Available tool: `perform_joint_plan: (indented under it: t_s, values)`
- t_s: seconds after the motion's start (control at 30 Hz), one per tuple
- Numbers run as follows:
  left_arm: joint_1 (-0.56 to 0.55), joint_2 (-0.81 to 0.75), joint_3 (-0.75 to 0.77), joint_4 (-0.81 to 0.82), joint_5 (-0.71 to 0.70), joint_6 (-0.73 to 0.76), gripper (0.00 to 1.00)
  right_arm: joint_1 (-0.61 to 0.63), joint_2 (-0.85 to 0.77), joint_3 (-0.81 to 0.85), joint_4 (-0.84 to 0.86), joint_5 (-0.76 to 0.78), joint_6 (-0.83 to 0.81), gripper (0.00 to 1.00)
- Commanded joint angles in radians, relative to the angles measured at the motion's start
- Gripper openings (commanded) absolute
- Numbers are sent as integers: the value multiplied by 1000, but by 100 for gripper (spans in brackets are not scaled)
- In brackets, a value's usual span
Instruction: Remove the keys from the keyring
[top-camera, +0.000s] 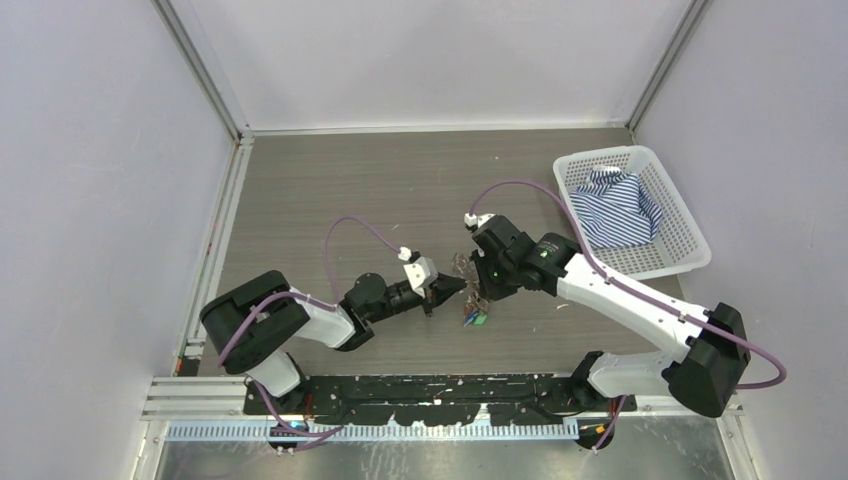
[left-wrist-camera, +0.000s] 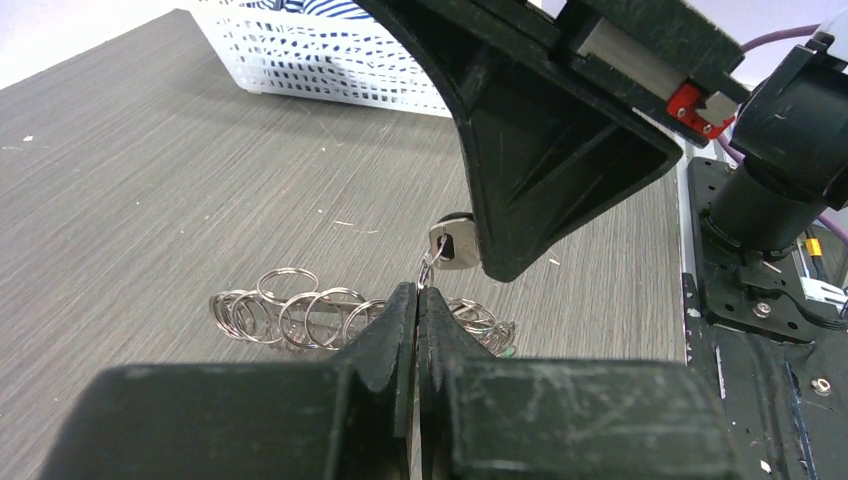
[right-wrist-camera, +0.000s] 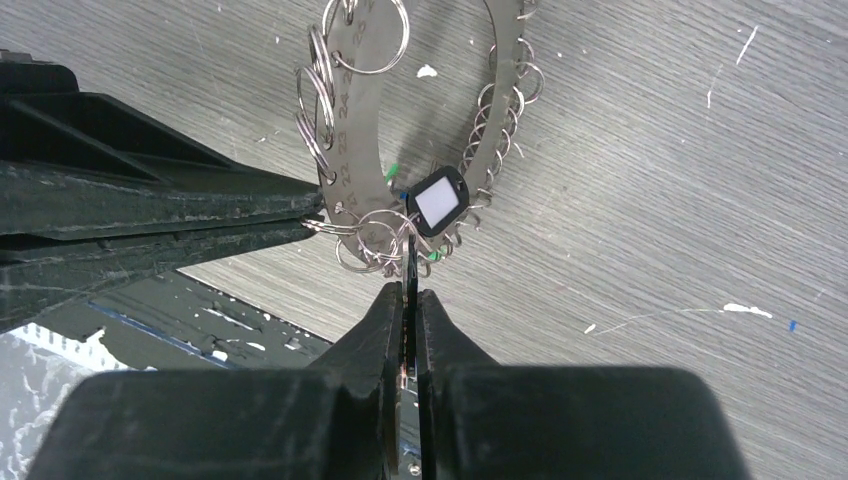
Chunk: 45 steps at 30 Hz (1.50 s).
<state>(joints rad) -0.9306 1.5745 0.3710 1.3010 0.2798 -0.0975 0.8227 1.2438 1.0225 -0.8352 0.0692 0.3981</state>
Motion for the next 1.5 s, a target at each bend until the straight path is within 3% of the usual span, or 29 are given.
perform_joint_plan:
  t_s: [0.0,0.1,0.23,0.33,0.73,1.03,1.47]
  values:
    - [-15,10,-3,130,-56,19,1,-7,3,83,-34,58,-40,1]
    - [-14,8,-6,130,-49,27,4,-7,13,121,-61,64,-66,1]
    - [-14,2,-14,116,-35,25,19,-7,21,155,-89,70,-88,1]
    - [-14,-12,-20,98,-32,34,25,-7,19,170,-99,62,-95,1]
    - [-13,-115,77,-186,76,138,24,14,15,172,-94,46,-102,1]
    - [-13,-91,164,-311,139,150,25,25,11,177,-91,43,-99,1]
    - [-11,-48,174,-283,107,148,25,33,-9,179,-96,44,-93,1]
